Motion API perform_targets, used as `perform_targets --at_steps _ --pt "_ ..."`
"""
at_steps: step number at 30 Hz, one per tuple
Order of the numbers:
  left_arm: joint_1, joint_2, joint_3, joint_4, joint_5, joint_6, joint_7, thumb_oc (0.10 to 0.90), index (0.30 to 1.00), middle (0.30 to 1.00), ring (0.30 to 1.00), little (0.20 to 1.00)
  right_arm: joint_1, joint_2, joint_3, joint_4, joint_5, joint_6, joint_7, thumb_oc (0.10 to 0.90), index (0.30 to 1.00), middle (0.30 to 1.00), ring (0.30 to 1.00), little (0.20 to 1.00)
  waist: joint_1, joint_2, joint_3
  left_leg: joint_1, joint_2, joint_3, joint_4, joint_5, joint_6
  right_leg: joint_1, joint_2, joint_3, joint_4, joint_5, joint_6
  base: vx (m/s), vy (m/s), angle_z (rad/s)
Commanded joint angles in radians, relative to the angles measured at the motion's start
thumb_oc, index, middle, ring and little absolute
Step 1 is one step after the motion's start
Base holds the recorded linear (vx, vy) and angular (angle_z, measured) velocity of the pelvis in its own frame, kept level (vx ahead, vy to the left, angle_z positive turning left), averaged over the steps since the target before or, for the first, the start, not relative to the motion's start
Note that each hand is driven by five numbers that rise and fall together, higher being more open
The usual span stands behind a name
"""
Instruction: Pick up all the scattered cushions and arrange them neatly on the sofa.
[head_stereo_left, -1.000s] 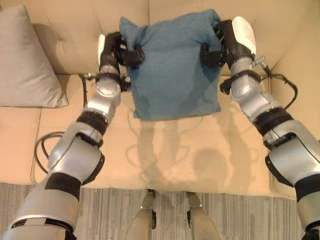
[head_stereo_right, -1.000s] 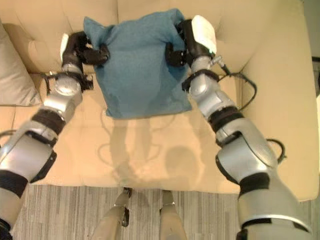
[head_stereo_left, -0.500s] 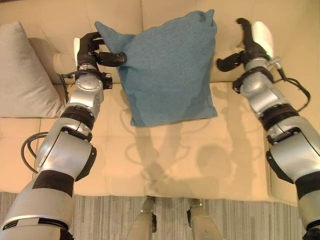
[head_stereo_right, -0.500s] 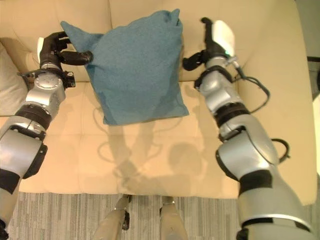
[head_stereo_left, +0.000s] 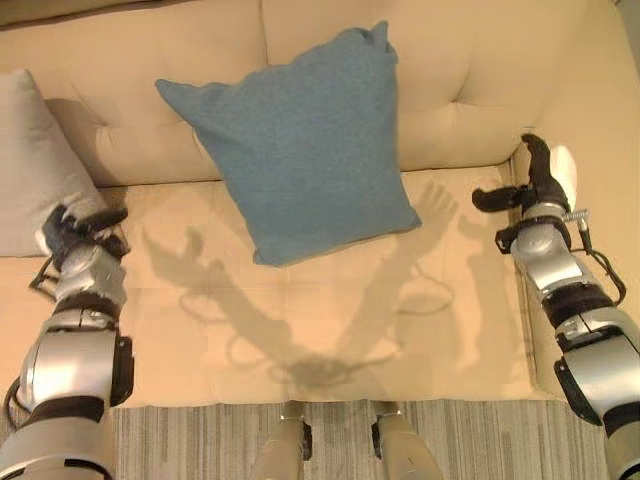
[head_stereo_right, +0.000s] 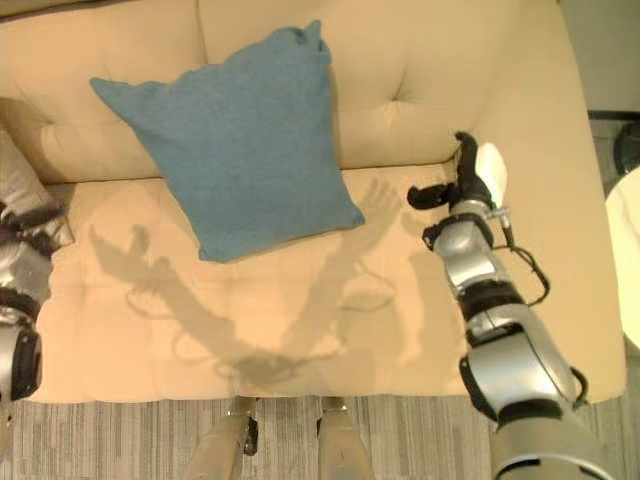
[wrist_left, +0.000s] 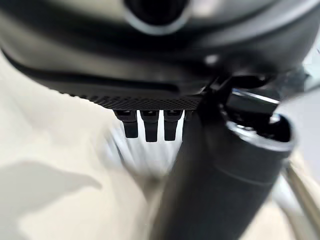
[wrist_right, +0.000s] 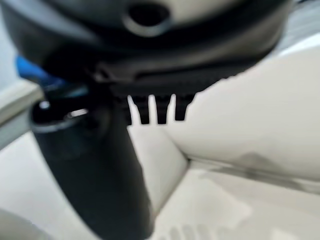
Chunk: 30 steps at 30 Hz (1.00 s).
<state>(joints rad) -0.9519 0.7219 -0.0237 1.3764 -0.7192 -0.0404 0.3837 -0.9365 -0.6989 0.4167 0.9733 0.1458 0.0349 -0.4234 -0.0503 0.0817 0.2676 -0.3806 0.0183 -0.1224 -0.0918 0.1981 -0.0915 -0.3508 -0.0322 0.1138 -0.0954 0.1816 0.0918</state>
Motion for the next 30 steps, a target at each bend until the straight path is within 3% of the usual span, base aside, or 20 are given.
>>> perform_targets --at_steps 1,5,9,11,12,14,15,17,19,20,21,23,25,26,27,28,30 --pt "-0.089 0.066 -0.164 -0.061 0.134 -0.091 0.002 0.800 0.900 0.900 0.900 0.900 -0.031 -0.045 -0.022 -0.033 0.025 -0.110 -0.062 0.800 0.900 0.900 0.900 0.900 0.017 0.029 -0.097 0.036 0.002 0.022 0.005 -0.144 -0.031 -0.018 -0.042 0.017 0.008 -0.111 0.092 -0.03 -0.003 0.12" --pt "-0.089 0.060 -0.177 -0.136 0.154 -0.117 0.025 0.800 0.900 0.900 0.900 0.900 0.025 -0.035 -0.074 -0.088 0.028 -0.124 -0.083 0.800 0.900 0.900 0.900 0.900 0.016 0.028 -0.093 0.029 0.001 0.022 0.005 -0.141 -0.030 -0.025 -0.044 0.013 0.008 -0.110 0.094 -0.03 -0.010 0.07" --pt "0.086 0.028 -0.121 -0.227 0.228 -0.132 -0.003 0.800 0.900 0.900 0.900 0.900 0.214 -0.077 -0.216 -0.252 -0.033 -0.149 -0.088 0.800 0.900 0.900 0.900 0.900 0.010 0.021 -0.102 0.052 0.002 0.023 0.005 -0.149 -0.024 0.001 -0.047 0.010 0.008 -0.119 0.096 0.03 -0.004 0.01" --pt "0.306 -0.019 -0.065 -0.357 0.310 -0.151 -0.036 0.800 0.900 0.900 0.900 0.900 0.411 -0.101 -0.347 -0.352 -0.085 -0.164 -0.051 0.800 0.900 0.900 0.900 0.900 0.001 0.013 -0.120 0.087 0.006 0.030 0.005 -0.164 -0.018 0.035 -0.052 0.007 0.008 -0.130 0.097 0.08 0.006 0.01" --pt "0.319 -0.022 -0.063 -0.367 0.313 -0.149 -0.034 0.800 0.900 0.900 0.900 0.900 0.426 -0.101 -0.353 -0.361 -0.087 -0.162 -0.050 0.800 0.900 0.900 0.900 0.900 0.002 0.013 -0.124 0.090 0.006 0.030 0.005 -0.165 -0.018 0.038 -0.052 0.006 0.008 -0.131 0.097 0.08 0.019 0.01" --pt "0.588 -0.084 -0.009 -0.502 0.374 -0.168 -0.096 0.800 0.900 0.900 0.900 0.900 0.643 -0.103 -0.463 -0.362 -0.142 -0.157 0.012 0.800 0.900 0.900 0.900 0.900 0.001 0.000 -0.145 0.138 0.004 0.038 0.005 -0.183 -0.008 0.084 -0.060 -0.009 0.008 -0.142 0.098 0.06 0.020 0.00" --pt "0.599 -0.087 -0.007 -0.510 0.376 -0.165 -0.095 0.800 0.900 0.900 0.900 0.900 0.652 -0.103 -0.465 -0.367 -0.144 -0.157 0.013 0.800 0.900 0.900 0.900 0.900 0.000 0.001 -0.148 0.142 0.004 0.037 0.005 -0.184 -0.008 0.088 -0.060 -0.010 0.008 -0.143 0.098 0.03 0.020 0.02" --pt "0.774 -0.178 0.032 -0.535 0.428 -0.151 -0.127 0.800 0.900 0.900 0.900 0.900 0.823 -0.043 -0.531 -0.324 -0.213 -0.130 0.040 0.800 0.900 0.900 0.900 0.900 -0.002 -0.011 -0.169 0.188 -0.005 0.037 0.005 -0.198 0.007 0.141 -0.072 -0.034 0.008 -0.152 0.094 0.01 0.076 0.03" --pt "0.834 -0.204 0.017 -0.527 0.497 -0.141 -0.127 0.800 0.900 0.900 0.900 0.900 0.875 -0.004 -0.563 -0.308 -0.210 -0.130 0.042 0.800 0.900 0.900 0.900 0.900 -0.004 -0.016 -0.176 0.210 -0.011 0.036 0.005 -0.201 0.013 0.168 -0.080 -0.044 0.008 -0.152 0.094 0.00 0.119 0.07" --pt "0.889 -0.256 0.020 -0.470 0.530 -0.111 -0.157 0.800 0.900 0.900 0.900 0.900 0.925 0.062 -0.596 -0.303 -0.185 -0.125 0.050 0.800 0.900 0.900 0.900 0.900 -0.006 -0.020 -0.189 0.243 -0.024 0.035 0.005 -0.206 0.025 0.197 -0.089 -0.055 0.023 -0.150 0.093 0.00 0.106 0.08" --pt "0.889 -0.256 0.019 -0.469 0.530 -0.112 -0.157 0.800 0.900 0.900 0.900 0.900 0.928 0.063 -0.598 -0.305 -0.185 -0.124 0.050 0.800 0.900 0.900 0.900 0.900 -0.007 -0.021 -0.187 0.246 -0.024 0.034 0.005 -0.207 0.025 0.200 -0.090 -0.056 0.023 -0.152 0.093 -0.02 0.167 0.08" --pt "0.939 -0.301 0.017 -0.384 0.565 -0.093 -0.180 0.800 0.900 0.900 0.900 0.900 0.967 0.118 -0.612 -0.301 -0.145 -0.134 0.068 0.800 0.900 0.900 0.900 0.900 -0.012 -0.026 -0.187 0.275 -0.037 0.036 0.005 -0.212 0.041 0.209 -0.095 -0.060 0.077 -0.163 0.095 -0.09 0.219 0.02" --pt "0.944 -0.351 -0.040 -0.206 0.695 -0.057 -0.189 0.800 0.900 0.900 0.900 0.900 0.978 0.178 -0.582 -0.268 -0.115 -0.134 0.099 0.800 0.900 0.900 0.900 0.900 -0.024 -0.038 -0.181 0.305 -0.056 0.048 0.005 -0.221 0.060 0.209 -0.102 -0.051 0.110 -0.152 0.103 -0.15 0.277 0.02" --pt "0.942 -0.352 -0.040 -0.203 0.696 -0.058 -0.188 0.800 0.900 0.900 0.900 0.900 0.978 0.178 -0.583 -0.268 -0.115 -0.134 0.099 0.800 0.900 0.900 0.900 0.900 -0.022 -0.038 -0.180 0.307 -0.057 0.049 0.005 -0.222 0.061 0.211 -0.102 -0.050 0.109 -0.152 0.104 -0.20 0.228 0.00" --pt "0.952 -0.381 -0.077 -0.133 0.786 -0.045 -0.207 0.800 0.900 0.900 0.900 0.900 0.987 0.201 -0.552 -0.265 -0.124 -0.131 0.118 0.800 0.900 0.900 0.900 0.900 -0.028 -0.050 -0.178 0.313 -0.068 0.067 0.005 -0.228 0.068 0.197 -0.112 -0.040 0.094 -0.118 0.117 -0.27 0.191 -0.08" --pt "0.961 -0.407 -0.076 -0.096 0.789 -0.037 -0.215 0.800 0.900 0.900 0.900 0.900 0.984 0.222 -0.530 -0.262 -0.126 -0.125 0.121 0.800 0.900 0.900 0.900 0.900 -0.034 -0.061 -0.170 0.305 -0.074 0.085 0.005 -0.221 0.069 0.162 -0.121 -0.024 0.093 -0.047 0.133 -0.27 0.190 -0.12" --pt "0.952 -0.420 -0.062 -0.071 0.778 -0.018 -0.212 0.800 0.900 0.900 0.900 0.900 0.973 0.239 -0.512 -0.257 -0.121 -0.124 0.121 0.800 0.900 0.900 0.900 0.900 -0.033 -0.063 -0.164 0.292 -0.069 0.093 0.005 -0.211 0.070 0.137 -0.113 -0.022 0.096 -0.037 0.136 -0.32 0.083 -0.22"
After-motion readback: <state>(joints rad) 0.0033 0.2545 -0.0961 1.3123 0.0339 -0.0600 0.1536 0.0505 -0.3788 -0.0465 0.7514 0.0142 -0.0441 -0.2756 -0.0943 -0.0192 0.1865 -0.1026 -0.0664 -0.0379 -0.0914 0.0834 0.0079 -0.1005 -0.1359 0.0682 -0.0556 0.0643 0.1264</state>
